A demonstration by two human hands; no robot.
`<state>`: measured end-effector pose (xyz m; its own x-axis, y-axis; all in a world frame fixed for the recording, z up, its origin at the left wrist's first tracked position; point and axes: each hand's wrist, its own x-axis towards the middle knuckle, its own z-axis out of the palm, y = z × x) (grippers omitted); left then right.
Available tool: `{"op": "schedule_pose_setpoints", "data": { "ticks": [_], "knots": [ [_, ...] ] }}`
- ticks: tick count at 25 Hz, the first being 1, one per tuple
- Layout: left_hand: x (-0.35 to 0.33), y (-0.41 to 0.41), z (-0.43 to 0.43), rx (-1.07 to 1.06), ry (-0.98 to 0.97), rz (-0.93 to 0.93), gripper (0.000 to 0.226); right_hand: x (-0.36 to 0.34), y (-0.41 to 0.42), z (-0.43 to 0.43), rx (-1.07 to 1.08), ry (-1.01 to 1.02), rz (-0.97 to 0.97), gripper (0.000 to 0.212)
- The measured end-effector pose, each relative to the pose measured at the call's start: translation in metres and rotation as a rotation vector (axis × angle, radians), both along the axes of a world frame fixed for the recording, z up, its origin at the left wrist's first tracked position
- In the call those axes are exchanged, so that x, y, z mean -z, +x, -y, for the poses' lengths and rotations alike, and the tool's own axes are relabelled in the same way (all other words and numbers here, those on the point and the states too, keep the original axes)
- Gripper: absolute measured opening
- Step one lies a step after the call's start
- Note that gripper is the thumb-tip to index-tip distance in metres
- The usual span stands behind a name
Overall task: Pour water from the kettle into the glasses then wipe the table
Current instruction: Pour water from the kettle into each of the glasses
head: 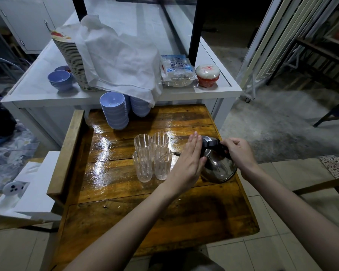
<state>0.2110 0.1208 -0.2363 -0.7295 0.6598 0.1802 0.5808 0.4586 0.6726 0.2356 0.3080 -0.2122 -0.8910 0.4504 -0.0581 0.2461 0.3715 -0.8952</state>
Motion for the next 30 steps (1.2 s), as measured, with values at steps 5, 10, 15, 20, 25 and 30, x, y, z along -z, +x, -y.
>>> {"op": "schedule_pose_setpoints", "data": {
  "ticks": [5,10,15,20,25,30],
  "knots": [
    [-0.0016,0.0012,-0.0006,0.001,0.015,-0.001,0.061,0.0019,-0.0004,-0.0006,0.017,0.013,0.003,0.040],
    [-0.0027,0.0005,-0.0001,-0.003,0.019,-0.002,0.061,-0.0002,-0.0018,0.0005,0.015,-0.006,0.010,0.032],
    [-0.0013,-0.0024,0.0004,-0.002,0.012,-0.014,0.062,-0.0020,-0.0042,0.0011,0.015,-0.004,0.014,0.033],
    [-0.0011,-0.0016,0.0003,0.003,0.007,-0.020,0.062,-0.0027,-0.0036,0.0010,0.014,0.015,0.013,0.034],
    [-0.0026,-0.0024,-0.0004,0.010,-0.003,-0.021,0.061,-0.0018,-0.0018,0.0013,0.045,-0.005,0.015,0.030],
    [-0.0024,-0.0021,0.0024,0.022,-0.011,-0.014,0.061,0.0014,-0.0034,0.0028,0.049,-0.004,0.013,0.040]
  ]
}}
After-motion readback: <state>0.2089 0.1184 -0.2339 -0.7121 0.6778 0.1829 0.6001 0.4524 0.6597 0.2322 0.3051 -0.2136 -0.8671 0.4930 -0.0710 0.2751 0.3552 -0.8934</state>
